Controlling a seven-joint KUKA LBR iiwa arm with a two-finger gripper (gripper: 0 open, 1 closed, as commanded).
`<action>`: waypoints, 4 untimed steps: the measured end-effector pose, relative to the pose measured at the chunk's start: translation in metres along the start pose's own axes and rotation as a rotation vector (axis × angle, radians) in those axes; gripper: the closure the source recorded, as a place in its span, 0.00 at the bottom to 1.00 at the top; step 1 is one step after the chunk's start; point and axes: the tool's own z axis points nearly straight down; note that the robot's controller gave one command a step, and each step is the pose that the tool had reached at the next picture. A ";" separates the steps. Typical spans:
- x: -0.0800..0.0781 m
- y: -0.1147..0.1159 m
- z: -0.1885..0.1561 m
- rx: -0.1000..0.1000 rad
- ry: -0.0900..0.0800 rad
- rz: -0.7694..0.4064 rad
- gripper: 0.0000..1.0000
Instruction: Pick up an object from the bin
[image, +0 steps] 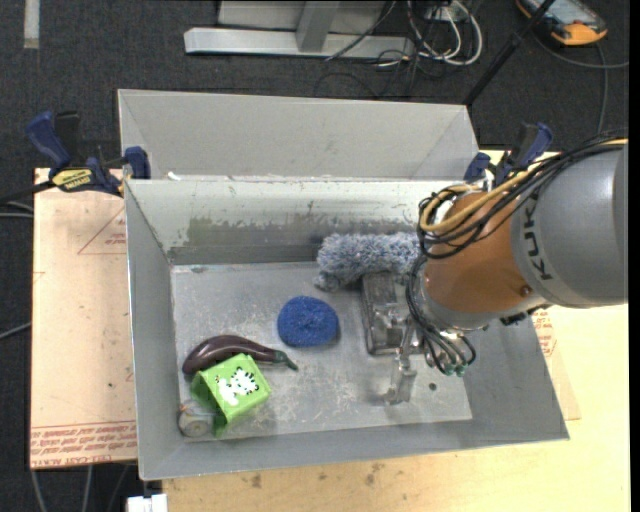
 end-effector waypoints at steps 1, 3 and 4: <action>-0.064 0.042 -0.009 -0.003 -0.004 0.022 0.00; -0.064 0.133 0.017 -0.003 -0.004 0.161 1.00; -0.064 0.133 0.017 -0.003 -0.004 0.161 1.00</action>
Offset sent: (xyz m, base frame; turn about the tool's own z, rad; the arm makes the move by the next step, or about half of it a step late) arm 0.0162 0.0827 -0.0174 0.0754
